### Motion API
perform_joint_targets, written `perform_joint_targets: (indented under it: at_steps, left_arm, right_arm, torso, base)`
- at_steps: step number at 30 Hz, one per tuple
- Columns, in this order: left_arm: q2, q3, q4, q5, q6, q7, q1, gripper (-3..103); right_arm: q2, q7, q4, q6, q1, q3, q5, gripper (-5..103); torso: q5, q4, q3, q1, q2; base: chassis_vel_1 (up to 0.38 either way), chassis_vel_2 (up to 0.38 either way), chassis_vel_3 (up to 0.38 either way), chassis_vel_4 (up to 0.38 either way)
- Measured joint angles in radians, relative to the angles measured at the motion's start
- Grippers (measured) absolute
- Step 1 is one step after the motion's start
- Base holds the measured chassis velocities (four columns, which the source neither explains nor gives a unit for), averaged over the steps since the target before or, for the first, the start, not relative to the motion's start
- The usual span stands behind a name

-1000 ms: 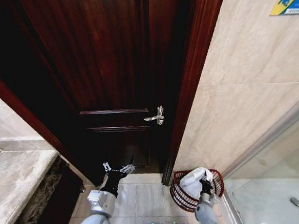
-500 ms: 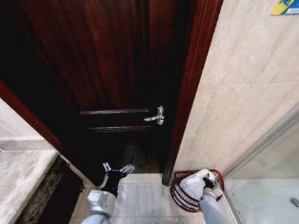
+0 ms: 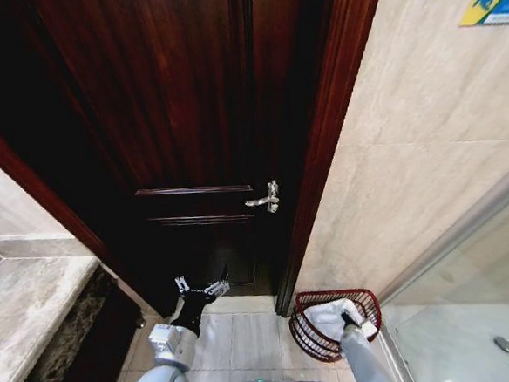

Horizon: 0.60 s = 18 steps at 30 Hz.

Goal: Discard the used towel into the hamper.

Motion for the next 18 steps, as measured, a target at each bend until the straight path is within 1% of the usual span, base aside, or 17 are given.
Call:
perform_joint_targets:
  at_steps: [1, 2, 3, 4, 5, 8, 9, 10, 12, 13, 14, 15, 17, 18]
  left_arm:
    - [0.000, 0.000, 0.000, 0.000, 0.000, 0.000, 0.000, 100]
    - [0.000, 0.000, 0.000, 0.000, 0.000, 0.000, 0.000, 100]
    - [0.000, 0.000, 0.000, 0.000, 0.000, 0.000, 0.000, 100]
    - [0.000, 0.000, 0.000, 0.000, 0.000, 0.000, 0.000, 100]
    - [0.000, 0.000, 0.000, 0.000, 0.000, 0.000, 0.000, 100]
    - [0.000, 0.000, 0.000, 0.000, 0.000, 0.000, 0.000, 100]
    - [0.000, 0.000, 0.000, 0.000, 0.000, 0.000, 0.000, 100]
    - [0.000, 0.000, 0.000, 0.000, 0.000, 0.000, 0.000, 100]
    - [0.000, 0.000, 0.000, 0.000, 0.000, 0.000, 0.000, 100]
    - [0.000, 0.000, 0.000, 0.000, 0.000, 0.000, 0.000, 100]
    - [0.000, 0.000, 0.000, 0.000, 0.000, 0.000, 0.000, 100]
    - [0.000, 0.000, 0.000, 0.000, 0.000, 0.000, 0.000, 100]
    - [0.000, 0.000, 0.000, 0.000, 0.000, 0.000, 0.000, 100]
    - [0.000, 0.000, 0.000, 0.000, 0.000, 0.000, 0.000, 100]
  right_arm:
    - [-0.005, -0.008, -0.011, -0.025, -0.002, -0.004, -0.014, 47]
    - [-0.005, -0.008, -0.011, -0.025, -0.002, -0.004, -0.014, 47]
    - [-0.009, -0.025, -0.024, -0.045, -0.007, -0.007, -0.039, 52]
    - [-0.011, -0.064, -0.047, -0.062, -0.015, -0.010, -0.103, 58]
    - [-0.011, -0.064, -0.047, -0.062, -0.015, -0.010, -0.103, 58]
    - [-0.003, -0.097, -0.059, -0.085, -0.021, -0.013, -0.178, 74]
    - [-0.003, -0.097, -0.059, -0.085, -0.021, -0.013, -0.178, 74]
    - [0.000, -0.102, -0.047, -0.087, -0.024, -0.017, -0.187, 80]
    - [0.007, -0.127, 0.001, -0.045, -0.039, -0.033, -0.242, 90]
    - [0.007, -0.127, 0.001, -0.045, -0.039, -0.033, -0.242, 90]
    - [0.009, -0.134, 0.007, -0.019, -0.040, -0.033, -0.273, 90]
    - [0.010, -0.139, 0.013, 0.017, -0.037, -0.031, -0.318, 99]
    - [0.009, -0.141, 0.022, 0.023, -0.036, -0.030, -0.331, 100]
    - [0.002, -0.148, 0.038, 0.020, -0.035, -0.025, -0.361, 100]
  torso:
    - [0.0000, 0.0001, 0.000, 0.000, 0.000]
    - [0.0000, 0.0001, 0.000, 0.000, 0.000]
    - [-0.0002, 0.0001, 0.000, 0.000, 0.000]
    - [-0.0001, -0.0001, 0.000, 0.000, 0.000]
    - [-0.0001, -0.0001, 0.000, 0.000, 0.000]
    - [0.0002, -0.0001, 0.000, 0.000, 0.000]
    - [0.0002, -0.0001, 0.000, 0.000, 0.000]
    - [0.0001, 0.0000, 0.000, 0.000, 0.000]
    - [0.0000, 0.0000, 0.000, 0.000, 0.000]
    - [0.0000, 0.0000, 0.000, 0.000, 0.000]
    - [0.0000, 0.0001, 0.000, 0.000, 0.000]
    - [0.0004, 0.0001, 0.000, 0.000, 0.000]
    - [0.0004, 0.0001, 0.000, 0.000, 0.000]
    - [0.0001, 0.0002, 0.000, 0.000, 0.000]
  base:
    - [0.000, 0.000, 0.000, 0.000]
    - [0.000, 0.000, 0.000, 0.000]
    - [0.000, 0.000, 0.000, 0.000]
    - [0.000, 0.000, 0.000, 0.000]
    - [0.000, 0.000, 0.000, 0.000]
    - [0.000, 0.000, 0.000, 0.000]
    - [0.000, 0.000, 0.000, 0.000]
    - [0.000, 0.000, 0.000, 0.000]
    - [0.000, 0.000, 0.000, 0.000]
    - [0.000, 0.000, 0.000, 0.000]
    - [0.000, 0.000, 0.000, 0.000]
    - [0.000, 0.000, 0.000, 0.000]
    - [0.000, 0.000, 0.000, 0.000]
    - [0.000, 0.000, 0.000, 0.000]
